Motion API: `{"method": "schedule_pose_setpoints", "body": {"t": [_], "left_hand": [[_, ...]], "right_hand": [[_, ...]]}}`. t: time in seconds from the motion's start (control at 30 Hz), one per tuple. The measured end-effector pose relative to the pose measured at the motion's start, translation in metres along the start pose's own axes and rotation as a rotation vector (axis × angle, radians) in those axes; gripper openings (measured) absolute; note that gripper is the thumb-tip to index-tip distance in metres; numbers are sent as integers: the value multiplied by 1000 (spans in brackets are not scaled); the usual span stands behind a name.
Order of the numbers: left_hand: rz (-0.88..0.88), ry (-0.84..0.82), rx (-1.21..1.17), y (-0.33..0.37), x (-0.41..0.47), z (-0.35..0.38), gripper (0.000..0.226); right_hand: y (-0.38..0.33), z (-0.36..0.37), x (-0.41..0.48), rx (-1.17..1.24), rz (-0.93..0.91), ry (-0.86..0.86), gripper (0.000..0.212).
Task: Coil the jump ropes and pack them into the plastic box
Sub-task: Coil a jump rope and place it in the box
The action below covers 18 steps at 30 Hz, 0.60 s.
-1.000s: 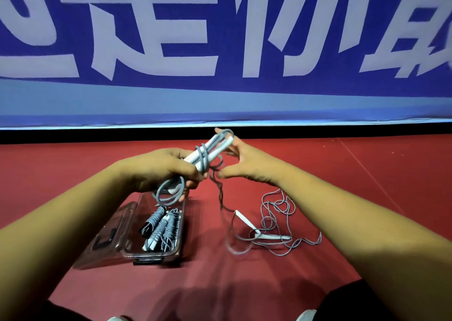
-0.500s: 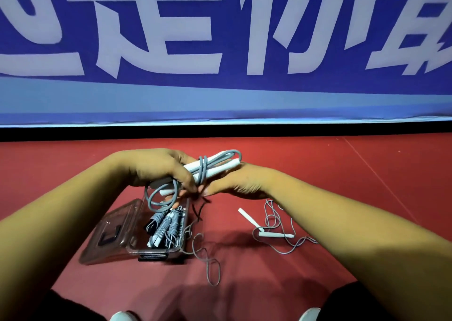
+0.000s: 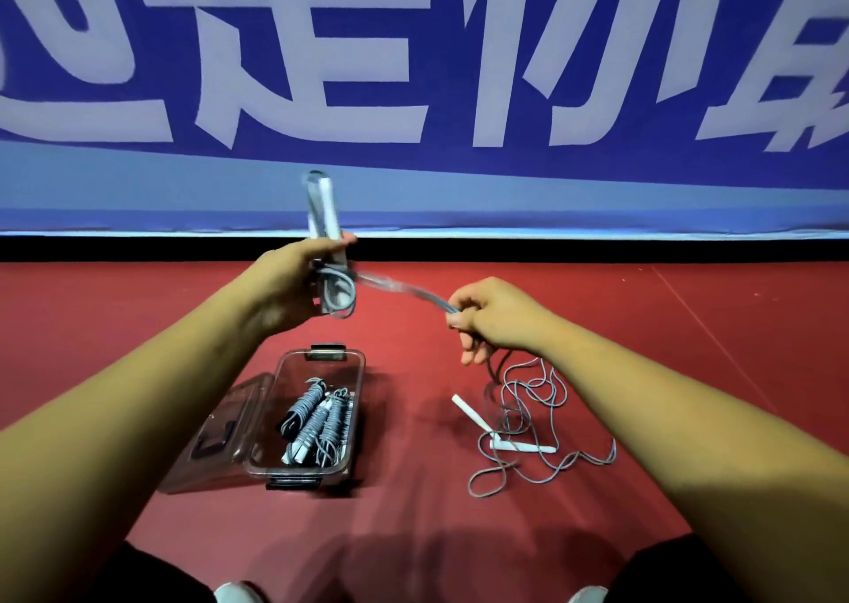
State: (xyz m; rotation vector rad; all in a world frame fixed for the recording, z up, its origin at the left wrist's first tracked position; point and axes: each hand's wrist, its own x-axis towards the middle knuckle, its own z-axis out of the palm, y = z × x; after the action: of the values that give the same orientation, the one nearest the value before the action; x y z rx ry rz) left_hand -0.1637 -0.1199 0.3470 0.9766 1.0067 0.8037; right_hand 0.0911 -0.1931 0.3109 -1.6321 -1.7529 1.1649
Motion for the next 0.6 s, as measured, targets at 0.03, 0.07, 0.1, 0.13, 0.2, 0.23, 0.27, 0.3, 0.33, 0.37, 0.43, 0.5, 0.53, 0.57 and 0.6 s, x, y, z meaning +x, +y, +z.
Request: {"method": "schedule_pose_setpoints", "body": {"t": [0.03,0.07,0.1,0.13,0.2,0.23,0.27,0.3,0.33,0.37,0.43,0.5,0.53,0.57,0.6], "left_hand": [[13,84,-3,-2,4,0,18],[39,125,-41,-2,6,0,12],[77,130,-124,-1,7,-1,13],[127,117,-251,2,8,-1,18],[260,102,-507,12,7,-2,24],[336,117,-579,17,5,-3,25],[398,133,-603,21,4,-5,23],[428,149,-577,23,2,-6,21],[433,164,-514,22,0,-4,18],[422,163,-427,19,-4,2,15],[390,138,-278,9,-12,22,11],[366,77,-188,3,-20,48,11],[358,49,-155,2,-23,58,13],[356,29,-129,1,-25,65,17],[362,20,-108,0,-26,69,19]], "right_hand": [[3,1,0,-28,27,-32,23],[6,1,-1,-41,58,-75,24],[9,2,-2,-52,85,-123,25],[12,4,-4,-76,112,-176,26],[19,6,-8,-152,215,-305,28],[23,8,-10,-218,265,-393,30],[24,10,-12,-288,297,-477,29],[24,12,-14,-367,295,-518,24],[23,14,-13,-463,254,-503,12],[17,15,-13,-514,181,-413,23],[0,23,-6,-263,2,-188,88],[-25,37,-5,298,-136,-120,93],[-37,47,-5,502,-175,-127,76],[-44,57,-6,637,-173,-119,55],[-50,67,-9,767,-158,-137,38]]}}
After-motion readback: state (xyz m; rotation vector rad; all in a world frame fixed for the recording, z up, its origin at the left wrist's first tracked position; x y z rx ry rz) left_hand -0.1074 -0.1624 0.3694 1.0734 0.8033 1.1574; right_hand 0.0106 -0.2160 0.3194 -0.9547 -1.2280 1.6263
